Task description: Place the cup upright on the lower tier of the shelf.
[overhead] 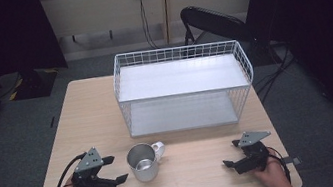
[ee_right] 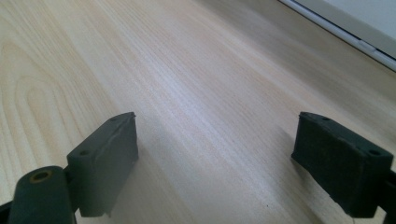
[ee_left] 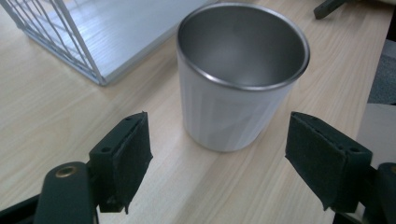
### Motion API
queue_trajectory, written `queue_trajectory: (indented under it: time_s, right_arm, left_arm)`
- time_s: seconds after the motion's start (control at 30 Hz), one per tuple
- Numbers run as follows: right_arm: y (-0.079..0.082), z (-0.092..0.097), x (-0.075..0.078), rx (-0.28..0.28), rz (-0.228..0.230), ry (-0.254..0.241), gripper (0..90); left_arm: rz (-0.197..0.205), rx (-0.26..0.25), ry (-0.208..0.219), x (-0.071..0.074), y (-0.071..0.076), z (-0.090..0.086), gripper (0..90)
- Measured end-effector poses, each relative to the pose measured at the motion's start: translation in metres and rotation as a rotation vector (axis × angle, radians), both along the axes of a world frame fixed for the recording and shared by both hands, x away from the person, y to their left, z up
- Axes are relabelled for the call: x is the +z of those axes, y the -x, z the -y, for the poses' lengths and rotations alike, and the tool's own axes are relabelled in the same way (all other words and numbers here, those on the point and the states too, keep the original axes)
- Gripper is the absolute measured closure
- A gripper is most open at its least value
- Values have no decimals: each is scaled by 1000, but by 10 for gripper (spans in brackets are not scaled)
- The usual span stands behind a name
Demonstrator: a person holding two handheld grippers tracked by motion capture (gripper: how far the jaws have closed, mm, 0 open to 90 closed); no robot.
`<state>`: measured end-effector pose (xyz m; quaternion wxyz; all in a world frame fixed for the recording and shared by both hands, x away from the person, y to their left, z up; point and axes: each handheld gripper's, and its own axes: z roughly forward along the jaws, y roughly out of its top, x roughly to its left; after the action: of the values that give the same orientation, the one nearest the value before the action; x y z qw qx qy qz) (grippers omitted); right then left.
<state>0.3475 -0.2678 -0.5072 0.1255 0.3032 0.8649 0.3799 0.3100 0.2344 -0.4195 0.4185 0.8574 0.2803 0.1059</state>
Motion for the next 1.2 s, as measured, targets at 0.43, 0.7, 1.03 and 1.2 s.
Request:
queue_trajectory:
  time_s: [0.43,0.7,1.03,1.2]
  right_arm:
    - [0,0,0,2,0,0,129]
    - [1,0,0,3,0,-1,130]
    - [1,1,0,3,-1,0,130]
    - [1,1,0,3,-1,0,130]
  left_arm:
    - [42,-53,12,17,5,17,212]
    - [42,-96,11,20,6,31,217]
    - [28,-132,14,17,4,49,236]
    - [20,-141,-2,13,4,57,233]
